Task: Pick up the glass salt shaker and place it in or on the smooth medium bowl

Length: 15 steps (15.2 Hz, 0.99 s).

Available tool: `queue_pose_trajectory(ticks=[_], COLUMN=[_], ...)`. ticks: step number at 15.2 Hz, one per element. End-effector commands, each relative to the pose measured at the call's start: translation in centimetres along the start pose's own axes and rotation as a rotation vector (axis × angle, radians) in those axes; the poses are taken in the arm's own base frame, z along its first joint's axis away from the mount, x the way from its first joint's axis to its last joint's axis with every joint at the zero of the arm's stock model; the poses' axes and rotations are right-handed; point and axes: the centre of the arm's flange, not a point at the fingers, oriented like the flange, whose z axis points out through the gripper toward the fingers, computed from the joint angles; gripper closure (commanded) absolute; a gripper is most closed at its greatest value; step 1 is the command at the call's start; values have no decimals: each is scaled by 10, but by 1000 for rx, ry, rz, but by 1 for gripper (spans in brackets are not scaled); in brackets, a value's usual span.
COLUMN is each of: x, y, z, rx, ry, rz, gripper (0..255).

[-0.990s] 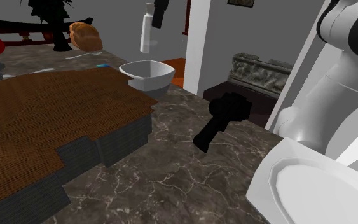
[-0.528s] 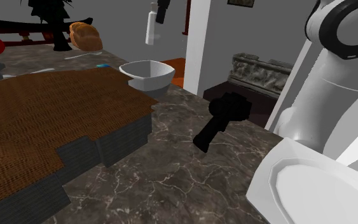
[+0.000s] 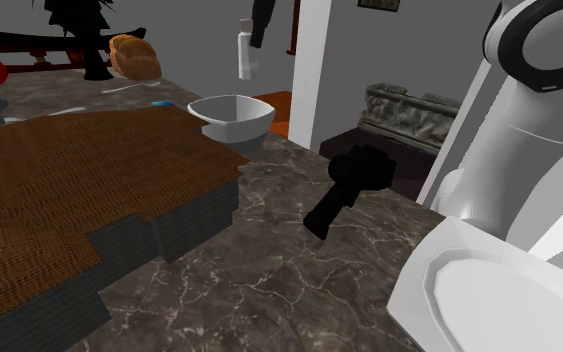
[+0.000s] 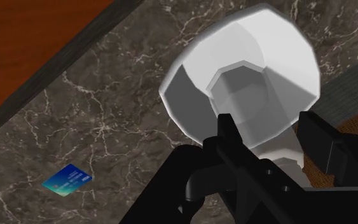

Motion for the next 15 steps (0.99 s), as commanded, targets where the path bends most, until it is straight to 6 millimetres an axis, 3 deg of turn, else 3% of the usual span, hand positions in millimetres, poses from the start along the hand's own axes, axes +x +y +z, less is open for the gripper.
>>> queue_pose_trajectory(ticks=[1,10,15], x=[-2,-14,-14], y=[2,8,8], z=[10,56,56], rx=[0,0,0], ry=[0,0,0], rz=[0,0,0], gripper=[255,255,255])
